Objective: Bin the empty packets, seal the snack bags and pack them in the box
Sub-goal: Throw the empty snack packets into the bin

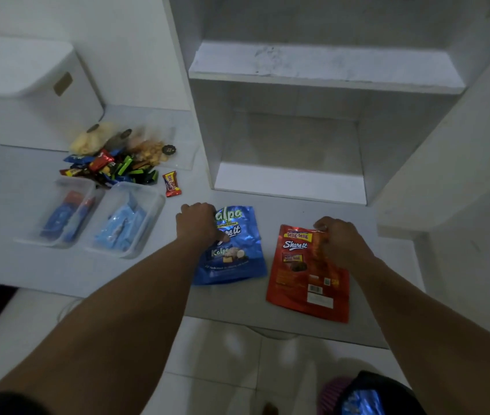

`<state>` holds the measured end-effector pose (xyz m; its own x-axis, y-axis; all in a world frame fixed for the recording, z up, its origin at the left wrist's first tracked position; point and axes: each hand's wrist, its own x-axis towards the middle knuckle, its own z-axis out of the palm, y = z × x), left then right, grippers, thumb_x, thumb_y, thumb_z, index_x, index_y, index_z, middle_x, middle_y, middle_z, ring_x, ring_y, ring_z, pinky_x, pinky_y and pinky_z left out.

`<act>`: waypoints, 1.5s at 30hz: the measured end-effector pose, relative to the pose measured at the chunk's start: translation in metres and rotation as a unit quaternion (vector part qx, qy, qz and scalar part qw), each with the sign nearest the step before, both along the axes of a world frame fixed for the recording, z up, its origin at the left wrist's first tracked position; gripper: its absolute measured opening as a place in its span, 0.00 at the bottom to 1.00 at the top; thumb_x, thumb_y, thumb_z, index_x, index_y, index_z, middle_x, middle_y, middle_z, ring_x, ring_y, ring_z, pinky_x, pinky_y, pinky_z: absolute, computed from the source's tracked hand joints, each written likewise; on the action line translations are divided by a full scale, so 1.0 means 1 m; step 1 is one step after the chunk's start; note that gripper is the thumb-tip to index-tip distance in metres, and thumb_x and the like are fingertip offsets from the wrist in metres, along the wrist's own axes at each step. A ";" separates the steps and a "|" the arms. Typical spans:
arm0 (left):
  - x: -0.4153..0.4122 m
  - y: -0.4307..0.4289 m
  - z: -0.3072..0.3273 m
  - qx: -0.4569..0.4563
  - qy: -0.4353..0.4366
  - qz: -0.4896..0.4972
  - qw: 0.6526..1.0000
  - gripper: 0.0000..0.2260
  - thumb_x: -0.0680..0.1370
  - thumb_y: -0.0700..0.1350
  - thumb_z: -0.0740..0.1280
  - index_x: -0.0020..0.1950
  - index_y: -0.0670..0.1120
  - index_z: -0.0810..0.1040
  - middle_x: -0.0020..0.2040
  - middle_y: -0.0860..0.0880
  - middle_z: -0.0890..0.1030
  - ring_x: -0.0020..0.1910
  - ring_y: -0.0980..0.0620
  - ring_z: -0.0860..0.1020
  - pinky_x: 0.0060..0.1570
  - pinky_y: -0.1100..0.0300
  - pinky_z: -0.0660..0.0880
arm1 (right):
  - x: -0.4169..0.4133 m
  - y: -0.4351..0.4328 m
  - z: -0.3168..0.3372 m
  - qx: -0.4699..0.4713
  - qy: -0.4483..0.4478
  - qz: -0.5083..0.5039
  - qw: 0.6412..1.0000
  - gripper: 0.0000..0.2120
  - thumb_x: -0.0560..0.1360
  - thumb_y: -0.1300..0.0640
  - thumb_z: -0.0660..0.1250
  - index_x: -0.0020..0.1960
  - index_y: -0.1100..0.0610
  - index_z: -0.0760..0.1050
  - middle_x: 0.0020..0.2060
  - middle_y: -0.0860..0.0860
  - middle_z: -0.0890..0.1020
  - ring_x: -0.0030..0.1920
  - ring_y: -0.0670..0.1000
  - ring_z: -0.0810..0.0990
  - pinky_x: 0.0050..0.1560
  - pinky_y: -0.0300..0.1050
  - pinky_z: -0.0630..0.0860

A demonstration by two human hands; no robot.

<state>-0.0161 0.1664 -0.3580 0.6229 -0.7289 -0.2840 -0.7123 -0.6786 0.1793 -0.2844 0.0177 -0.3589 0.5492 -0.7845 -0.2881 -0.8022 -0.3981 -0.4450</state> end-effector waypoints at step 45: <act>-0.354 -0.014 0.162 -0.171 0.099 -0.588 0.784 0.25 0.77 0.51 0.68 0.73 0.65 0.66 0.56 0.47 0.83 0.54 0.43 0.79 0.47 0.56 0.72 | -0.322 0.283 0.142 -0.116 0.025 -0.469 0.875 0.21 0.79 0.55 0.62 0.71 0.45 0.72 0.61 0.54 0.81 0.59 0.57 0.80 0.57 0.51 0.77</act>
